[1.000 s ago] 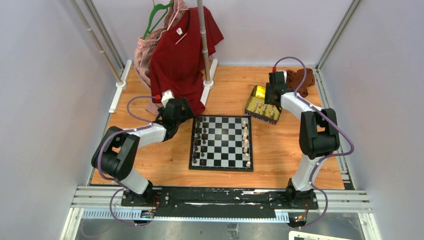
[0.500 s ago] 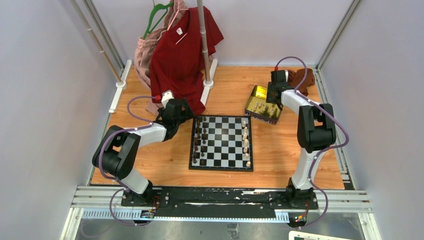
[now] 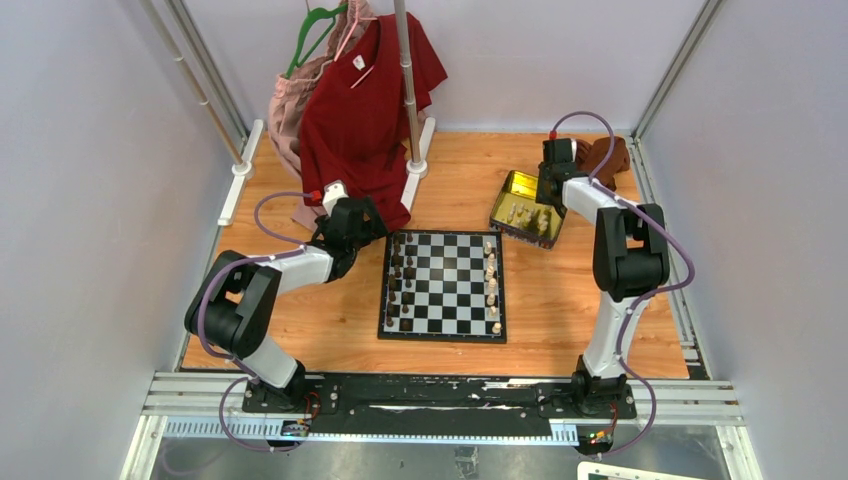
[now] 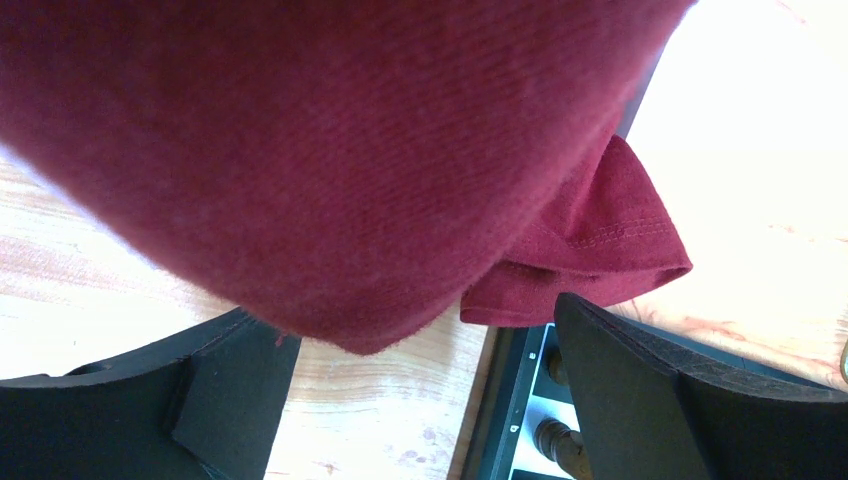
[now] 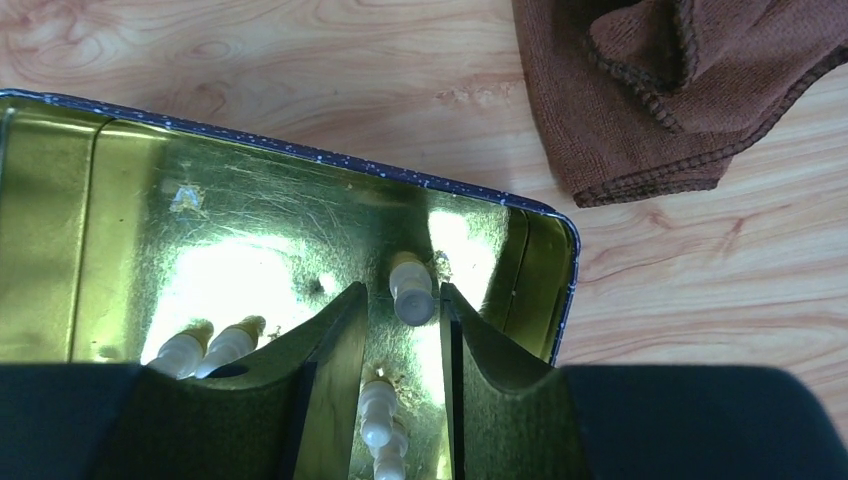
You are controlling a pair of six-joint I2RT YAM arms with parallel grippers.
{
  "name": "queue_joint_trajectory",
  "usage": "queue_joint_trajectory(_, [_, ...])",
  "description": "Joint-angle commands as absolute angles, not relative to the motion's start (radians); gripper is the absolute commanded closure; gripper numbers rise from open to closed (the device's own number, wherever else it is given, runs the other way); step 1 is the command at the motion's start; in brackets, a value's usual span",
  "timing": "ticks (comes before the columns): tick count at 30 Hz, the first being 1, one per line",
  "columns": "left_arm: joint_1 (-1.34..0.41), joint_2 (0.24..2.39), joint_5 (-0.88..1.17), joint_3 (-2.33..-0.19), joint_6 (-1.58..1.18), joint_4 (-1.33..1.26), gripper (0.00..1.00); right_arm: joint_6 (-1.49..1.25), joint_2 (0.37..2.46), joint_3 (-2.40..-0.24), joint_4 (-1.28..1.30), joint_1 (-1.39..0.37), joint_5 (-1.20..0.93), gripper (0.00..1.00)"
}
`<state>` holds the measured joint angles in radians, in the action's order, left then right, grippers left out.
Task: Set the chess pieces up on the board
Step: Pick up the chess piece from the storage box, then place the chess piece on the chessboard.
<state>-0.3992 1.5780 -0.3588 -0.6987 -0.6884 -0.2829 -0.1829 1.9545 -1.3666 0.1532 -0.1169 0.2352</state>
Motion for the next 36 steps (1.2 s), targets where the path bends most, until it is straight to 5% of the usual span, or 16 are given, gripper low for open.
queue_joint_trajectory(1, [-0.388, 1.589, -0.368, -0.7, -0.684, -0.305, 0.0, -0.174, 1.989, -1.391, 0.151, -0.094, 0.222, 0.64])
queue_joint_trajectory(7, [-0.388, 1.588, -0.367, -0.699, -0.686, -0.307, 0.0, -0.176, 1.989, -1.392, 0.152, -0.089, 0.218, 0.66])
queue_joint_trajectory(16, [-0.388, 1.585, -0.366, -0.695, -0.687, -0.305, 0.0, -0.166, 1.964, -1.379, 0.146, -0.088, 0.199, 0.99])
queue_joint_trajectory(36, [-0.388, 1.554, -0.367, -0.677, -0.693, -0.306, 0.0, -0.186, 1.832, -1.307, 0.082, -0.088, 0.093, 1.0])
